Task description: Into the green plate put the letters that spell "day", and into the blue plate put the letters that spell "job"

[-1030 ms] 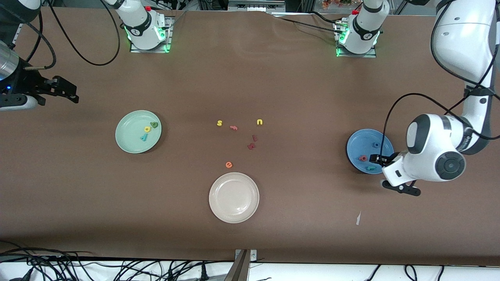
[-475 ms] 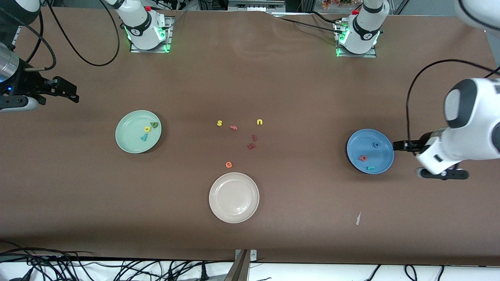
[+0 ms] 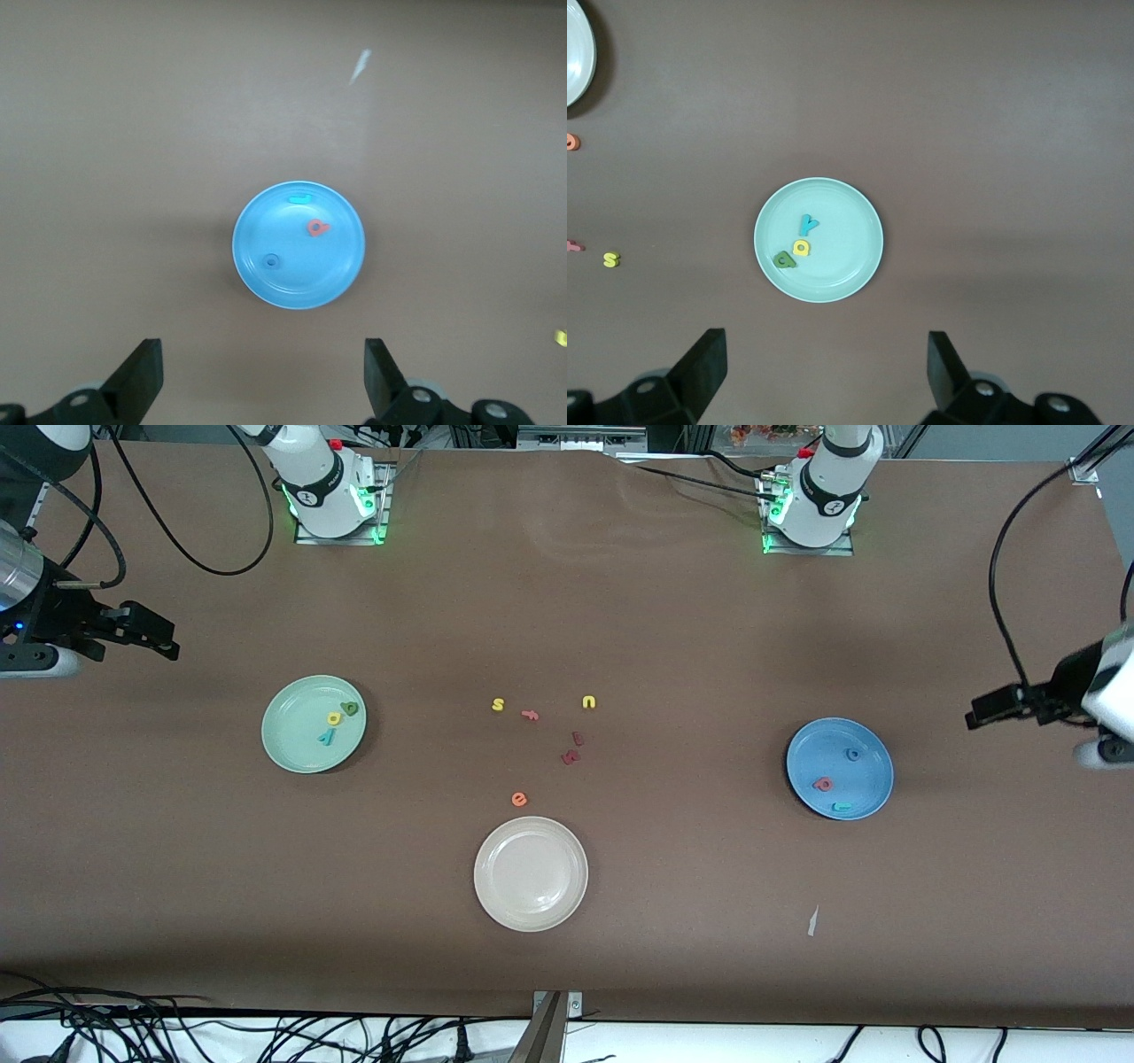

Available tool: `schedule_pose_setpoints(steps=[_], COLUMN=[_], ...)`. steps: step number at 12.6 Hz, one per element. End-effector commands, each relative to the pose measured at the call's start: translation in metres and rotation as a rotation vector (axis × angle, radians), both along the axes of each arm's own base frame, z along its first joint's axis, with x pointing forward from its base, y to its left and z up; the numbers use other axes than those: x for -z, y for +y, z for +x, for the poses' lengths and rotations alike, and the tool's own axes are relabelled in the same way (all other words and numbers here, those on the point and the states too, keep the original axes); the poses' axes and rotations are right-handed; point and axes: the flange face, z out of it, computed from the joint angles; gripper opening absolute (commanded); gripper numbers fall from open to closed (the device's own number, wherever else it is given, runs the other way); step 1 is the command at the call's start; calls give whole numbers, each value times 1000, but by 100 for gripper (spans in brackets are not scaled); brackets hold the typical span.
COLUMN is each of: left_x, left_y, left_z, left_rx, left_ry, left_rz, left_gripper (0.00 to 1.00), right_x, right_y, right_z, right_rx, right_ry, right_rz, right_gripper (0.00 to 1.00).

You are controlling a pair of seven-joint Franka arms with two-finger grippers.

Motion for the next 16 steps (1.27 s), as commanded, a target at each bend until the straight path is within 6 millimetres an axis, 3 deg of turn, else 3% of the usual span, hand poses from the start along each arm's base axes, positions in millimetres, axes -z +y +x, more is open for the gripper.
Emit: schedule_pose_setpoints(steps=[1,4,8,16], left_x=[-10,-24,-10,-11], left_y=[-38,-42,-36,-28], left_z=[-32,-44,-47,-49], left_rx=[46,56,65,53], left_ry=[-1,-24,27,36], left_rz=[-4,7,8,6], left_gripper=[100,100,100,100], right_x=[-6,-7,-6,-7], right_y=[3,8,9,8], right_z=[1,1,0,0], right_rx=[7,-2,-3,-14], right_ry=[5,2,8,3], right_rz=[-13,-13,-14,-21], right_gripper=[100,100,100,100])
